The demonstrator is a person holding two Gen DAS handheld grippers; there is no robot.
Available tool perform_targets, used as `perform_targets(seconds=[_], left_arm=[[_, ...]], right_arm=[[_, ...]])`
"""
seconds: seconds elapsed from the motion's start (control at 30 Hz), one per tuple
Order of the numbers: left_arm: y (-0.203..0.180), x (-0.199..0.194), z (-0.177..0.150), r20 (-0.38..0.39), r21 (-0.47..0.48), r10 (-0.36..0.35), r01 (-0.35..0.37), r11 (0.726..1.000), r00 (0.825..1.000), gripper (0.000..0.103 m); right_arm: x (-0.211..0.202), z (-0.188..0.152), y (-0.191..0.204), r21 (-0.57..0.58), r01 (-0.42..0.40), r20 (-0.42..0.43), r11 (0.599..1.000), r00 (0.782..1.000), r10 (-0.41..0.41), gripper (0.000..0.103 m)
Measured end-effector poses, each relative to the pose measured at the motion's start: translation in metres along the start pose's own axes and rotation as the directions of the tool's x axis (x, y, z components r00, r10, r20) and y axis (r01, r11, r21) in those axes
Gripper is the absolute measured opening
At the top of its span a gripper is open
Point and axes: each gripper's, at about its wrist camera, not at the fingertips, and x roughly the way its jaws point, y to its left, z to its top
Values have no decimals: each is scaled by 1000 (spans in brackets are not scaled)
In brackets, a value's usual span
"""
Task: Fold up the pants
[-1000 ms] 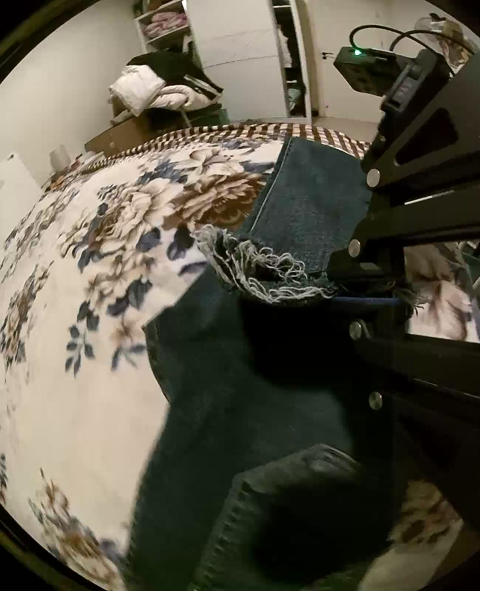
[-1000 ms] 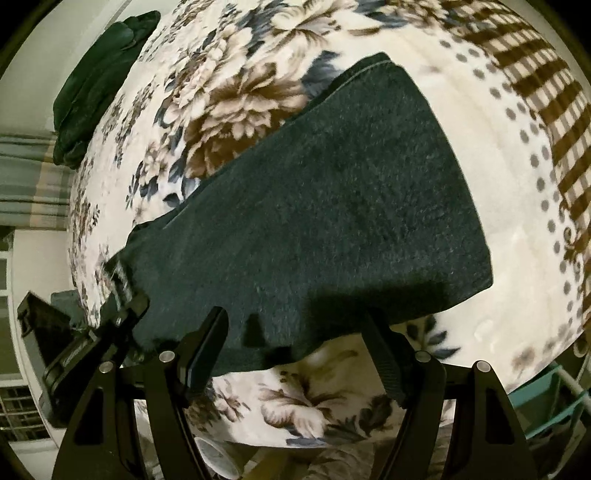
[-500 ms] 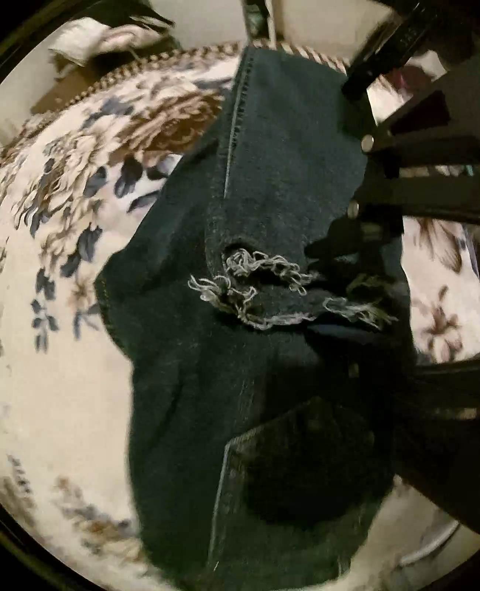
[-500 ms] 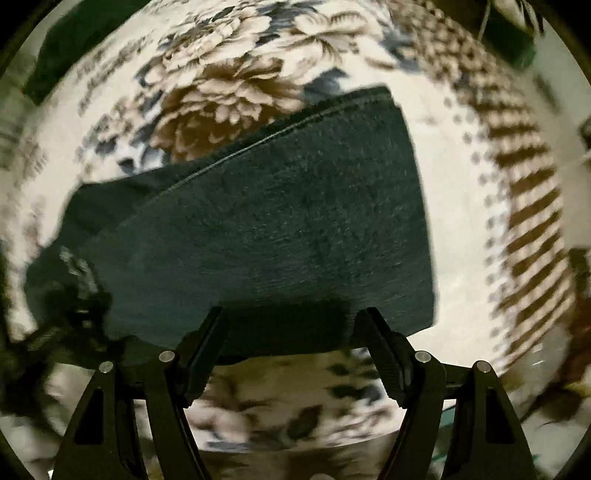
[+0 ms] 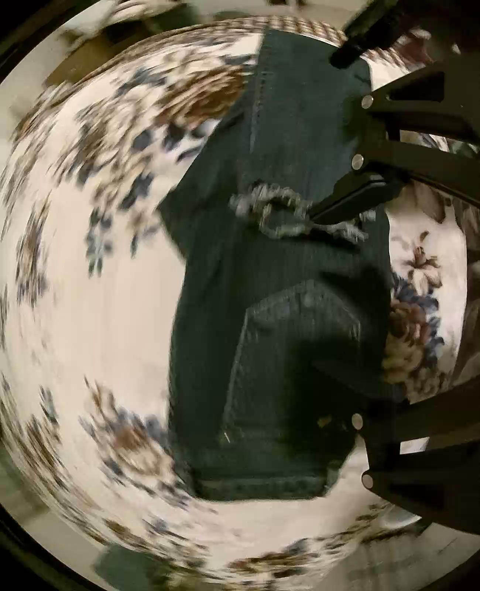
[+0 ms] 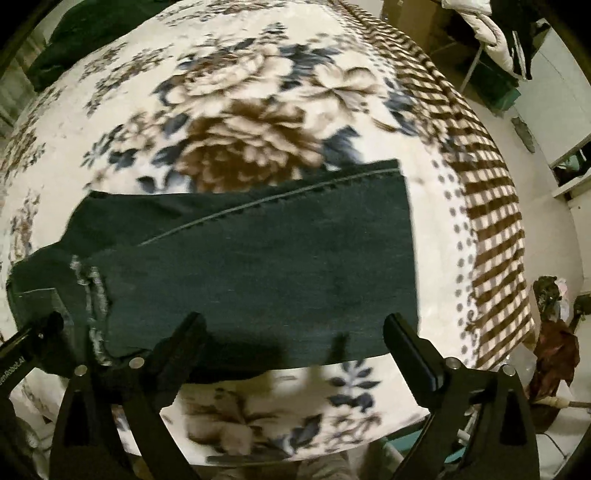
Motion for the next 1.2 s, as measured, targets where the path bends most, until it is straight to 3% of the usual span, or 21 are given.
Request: perform_targets(seconds=[0.07, 0.1, 0.2, 0.23, 0.3, 0.33, 0.43, 0.53, 0.6, 0.73, 0.8, 0.87, 1.0, 1.13, 1.2], left_arm=[[27, -1, 1, 12, -111, -47, 48, 993, 999, 74], [49, 1, -1, 23, -204, -103, 106, 973, 994, 74], [101, 17, -11, 47, -422, -207, 207, 883, 977, 74], [123, 27, -18, 66, -494, -236, 237, 837, 970, 74], [147, 41, -28, 95, -572, -246, 255, 780, 965, 74], [154, 47, -31, 101, -597, -258, 266, 757, 961, 74], [171, 70, -37, 174, -665, -336, 362, 654, 926, 74], [179, 79, -38, 228, -714, -357, 405, 571, 906, 75], [182, 74, -45, 271, -728, -369, 440, 526, 889, 75], [193, 63, -69, 348, -728, -372, 498, 472, 861, 75], [204, 71, -77, 385, -747, -367, 519, 415, 847, 75], [214, 81, -77, 391, -761, -344, 510, 401, 854, 75], [227, 97, -66, 446, -757, -327, 547, 359, 833, 77], [229, 93, -61, 474, -729, -317, 568, 382, 821, 78], [226, 85, -53, 486, -703, -300, 572, 424, 821, 70]], right_arm=[[0, -1, 16, -4, -40, -4, 999, 999, 40, 99], [1, -2, 23, -5, -63, -8, 998, 998, 63, 99], [8, -6, 44, -8, -131, -33, 991, 991, 131, 99], [12, -7, 51, -13, -143, -44, 990, 989, 143, 99], [23, -10, 64, -13, -164, -63, 986, 985, 163, 99], [27, -12, 68, -14, -170, -71, 985, 983, 169, 99], [45, -15, 82, -13, -170, -110, 985, 980, 168, 99], [57, -17, 91, -18, -169, -130, 985, 978, 166, 99], [61, -17, 93, -9, -179, -143, 984, 974, 176, 99], [65, -18, 94, 6, -180, -160, 984, 971, 178, 99], [65, -17, 98, -10, -184, -162, 983, 970, 180, 99], [64, -14, 101, -24, -185, -161, 982, 971, 179, 99], [62, -9, 110, -41, -201, -158, 979, 969, 192, 99], [61, -6, 115, -46, -210, -163, 977, 966, 200, 99], [64, -7, 116, -49, -207, -171, 977, 965, 196, 99]])
